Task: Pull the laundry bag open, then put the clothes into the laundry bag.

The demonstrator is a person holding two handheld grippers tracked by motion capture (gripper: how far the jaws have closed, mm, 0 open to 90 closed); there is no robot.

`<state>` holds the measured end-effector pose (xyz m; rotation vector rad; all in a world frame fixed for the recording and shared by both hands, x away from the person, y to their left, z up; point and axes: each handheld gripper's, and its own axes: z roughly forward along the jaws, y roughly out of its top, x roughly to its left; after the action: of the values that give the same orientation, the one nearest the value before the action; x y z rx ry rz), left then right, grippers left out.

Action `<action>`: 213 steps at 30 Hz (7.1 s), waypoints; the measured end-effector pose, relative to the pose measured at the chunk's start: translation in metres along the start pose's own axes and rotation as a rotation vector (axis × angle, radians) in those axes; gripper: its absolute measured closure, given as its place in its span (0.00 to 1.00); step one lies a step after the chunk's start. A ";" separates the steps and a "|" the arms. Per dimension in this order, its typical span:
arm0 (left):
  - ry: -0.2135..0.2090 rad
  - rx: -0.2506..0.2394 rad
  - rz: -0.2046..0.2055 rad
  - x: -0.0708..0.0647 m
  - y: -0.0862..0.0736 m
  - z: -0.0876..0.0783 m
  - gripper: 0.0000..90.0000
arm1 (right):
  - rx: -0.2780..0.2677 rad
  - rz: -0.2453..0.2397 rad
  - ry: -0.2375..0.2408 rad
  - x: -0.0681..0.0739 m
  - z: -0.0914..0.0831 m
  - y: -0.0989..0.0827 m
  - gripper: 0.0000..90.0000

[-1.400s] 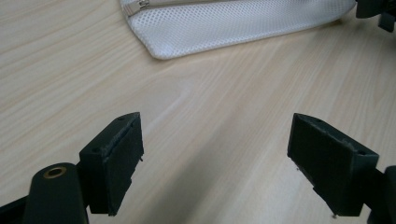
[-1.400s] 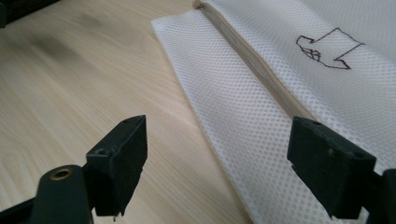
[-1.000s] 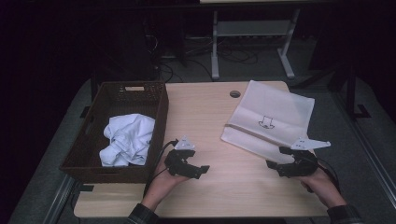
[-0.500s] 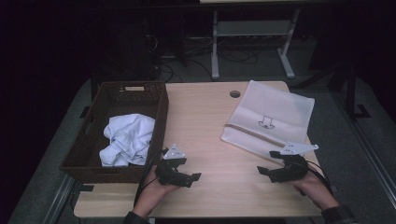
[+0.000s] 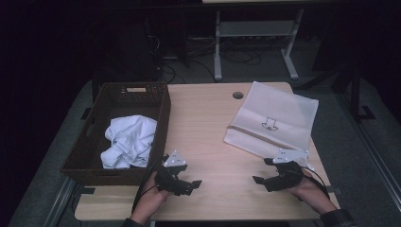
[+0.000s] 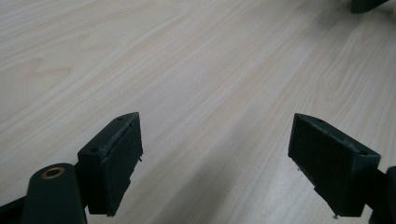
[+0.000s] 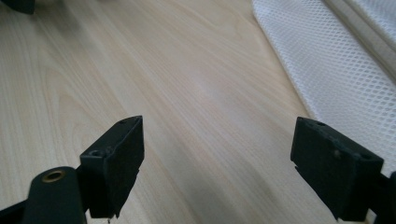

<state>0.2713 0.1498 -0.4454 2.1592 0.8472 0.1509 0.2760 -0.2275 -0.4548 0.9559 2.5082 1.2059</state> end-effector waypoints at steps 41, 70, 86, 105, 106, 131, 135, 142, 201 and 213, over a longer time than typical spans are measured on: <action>0.031 -0.079 0.025 0.013 0.051 -0.019 0.19 | 0.009 -0.028 0.060 0.008 0.007 0.001 0.16; 0.030 -0.123 0.032 0.027 0.077 -0.033 0.19 | 0.012 -0.014 0.043 0.004 0.006 -0.002 0.16; 0.039 -0.104 0.051 0.044 0.093 -0.051 0.19 | 0.009 -0.006 0.033 0.001 0.004 -0.003 0.16; 0.073 -0.057 0.050 0.075 0.090 -0.077 0.19 | 0.008 -0.005 0.026 0.000 0.003 -0.004 0.16; 0.078 -0.058 0.044 0.077 0.090 -0.079 0.19 | 0.008 -0.003 0.026 0.000 0.003 -0.004 0.16; 0.261 -0.003 -0.071 0.137 0.070 -0.116 0.19 | 0.013 -0.003 0.024 -0.001 0.003 -0.004 0.16; 0.299 0.018 -0.082 0.148 0.067 -0.121 0.19 | 0.013 -0.003 0.024 -0.001 0.003 -0.004 0.16; 0.333 0.042 -0.121 0.166 0.061 -0.124 0.19 | 0.015 -0.004 0.023 -0.002 0.004 -0.004 0.16; 0.393 0.394 -0.269 0.213 0.002 -0.057 0.03 | 0.033 -0.016 0.017 -0.001 0.005 -0.006 0.16; 0.351 0.401 -0.273 0.207 0.007 -0.068 0.50 | 0.036 -0.015 0.017 -0.001 0.006 -0.006 0.16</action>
<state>0.4090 0.3183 -0.4283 2.3918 1.4692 0.2415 0.2761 -0.2274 -0.4634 0.9373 2.5535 1.1731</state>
